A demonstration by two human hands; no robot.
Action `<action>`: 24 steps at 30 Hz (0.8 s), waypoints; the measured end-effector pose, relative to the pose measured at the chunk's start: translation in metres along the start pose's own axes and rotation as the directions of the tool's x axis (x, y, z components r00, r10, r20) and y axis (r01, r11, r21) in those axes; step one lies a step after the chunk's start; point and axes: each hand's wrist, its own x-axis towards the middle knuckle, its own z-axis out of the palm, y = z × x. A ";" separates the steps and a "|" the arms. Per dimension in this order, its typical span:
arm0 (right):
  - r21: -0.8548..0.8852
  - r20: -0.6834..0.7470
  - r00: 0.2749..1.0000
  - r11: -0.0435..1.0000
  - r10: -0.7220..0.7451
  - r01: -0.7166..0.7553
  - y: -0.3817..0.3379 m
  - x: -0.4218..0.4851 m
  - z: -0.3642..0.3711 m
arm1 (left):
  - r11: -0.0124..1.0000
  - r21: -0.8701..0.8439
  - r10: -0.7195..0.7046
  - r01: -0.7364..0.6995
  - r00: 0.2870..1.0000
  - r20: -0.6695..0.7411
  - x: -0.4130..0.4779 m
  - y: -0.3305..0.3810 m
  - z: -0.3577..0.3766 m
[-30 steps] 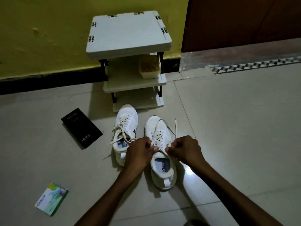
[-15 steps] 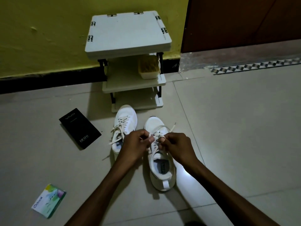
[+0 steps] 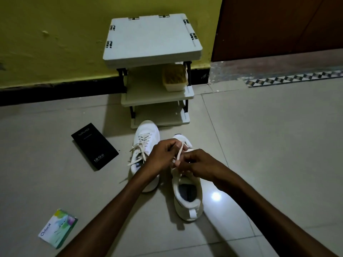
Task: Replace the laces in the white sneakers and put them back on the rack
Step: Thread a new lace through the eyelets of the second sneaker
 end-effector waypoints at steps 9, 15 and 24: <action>0.148 -0.350 0.935 0.989 0.062 -0.011 0.012 0.000 -0.006 | 0.961 0.274 -0.037 0.036 0.999 -0.003 -0.025 0.006 -0.008; 0.125 -0.312 0.950 0.991 0.004 0.037 0.005 -0.001 -0.009 | 0.948 0.318 -0.027 0.011 0.999 0.047 -0.029 0.010 0.000; 0.114 -0.293 0.956 0.991 -0.031 0.067 0.011 -0.006 -0.011 | 0.954 0.279 0.125 -0.107 0.991 -0.049 -0.026 0.000 0.025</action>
